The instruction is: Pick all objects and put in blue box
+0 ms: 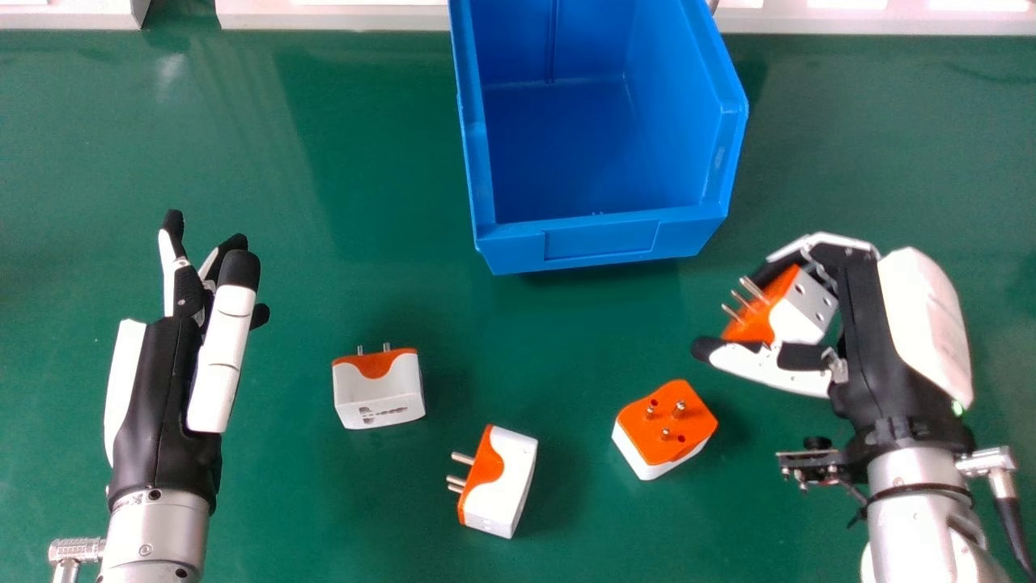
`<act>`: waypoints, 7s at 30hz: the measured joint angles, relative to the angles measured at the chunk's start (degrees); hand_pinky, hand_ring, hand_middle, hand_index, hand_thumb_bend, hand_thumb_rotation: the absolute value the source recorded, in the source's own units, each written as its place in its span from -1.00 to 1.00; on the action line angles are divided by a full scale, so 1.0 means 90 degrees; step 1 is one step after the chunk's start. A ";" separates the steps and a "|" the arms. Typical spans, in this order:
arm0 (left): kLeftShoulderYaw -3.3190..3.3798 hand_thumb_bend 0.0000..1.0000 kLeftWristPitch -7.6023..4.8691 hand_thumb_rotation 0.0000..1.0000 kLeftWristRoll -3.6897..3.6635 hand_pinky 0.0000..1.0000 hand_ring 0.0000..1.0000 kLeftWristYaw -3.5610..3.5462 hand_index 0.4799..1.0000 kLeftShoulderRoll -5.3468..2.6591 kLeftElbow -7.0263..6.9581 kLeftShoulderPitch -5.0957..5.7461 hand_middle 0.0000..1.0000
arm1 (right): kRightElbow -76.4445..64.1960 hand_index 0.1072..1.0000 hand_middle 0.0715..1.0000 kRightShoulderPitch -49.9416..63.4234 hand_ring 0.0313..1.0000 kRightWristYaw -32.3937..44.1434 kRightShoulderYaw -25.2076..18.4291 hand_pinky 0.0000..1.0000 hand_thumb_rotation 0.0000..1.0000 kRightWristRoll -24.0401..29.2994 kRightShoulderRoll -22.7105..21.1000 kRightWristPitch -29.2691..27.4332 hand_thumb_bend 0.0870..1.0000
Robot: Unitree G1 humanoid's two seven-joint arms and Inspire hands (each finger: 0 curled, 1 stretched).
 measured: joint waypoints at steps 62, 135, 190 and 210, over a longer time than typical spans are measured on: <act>-0.0081 0.49 0.0294 1.00 0.0062 0.65 0.82 0.0012 0.86 -0.0083 -0.0472 0.0191 0.88 | 0.7574 0.91 0.92 -0.7189 0.91 0.0385 0.1562 0.70 -0.13 -0.1076 0.1055 -0.0482 0.29; -0.0069 0.44 0.0614 1.00 0.0092 0.64 0.81 0.0008 0.87 -0.0043 -0.0772 0.0266 0.88 | -0.0167 0.89 0.94 0.1211 0.88 0.1029 0.1499 0.79 -0.02 -0.3038 0.0572 0.1994 -0.06; -0.0060 0.49 0.1071 1.00 0.0023 0.62 0.81 -0.0011 0.86 -0.0045 -0.1172 0.0267 0.88 | 0.1154 -0.11 -0.11 -0.0405 -0.24 0.1327 0.1988 -0.35 -0.69 -0.2841 0.0526 0.2229 -0.12; -0.0036 0.50 0.1113 1.00 0.0031 0.59 0.80 -0.0013 0.86 -0.0042 -0.1174 0.0206 0.87 | 0.0888 -0.15 -0.19 -0.0678 -0.36 0.1464 0.1924 -0.53 -0.72 -0.2687 0.0643 0.2407 -0.13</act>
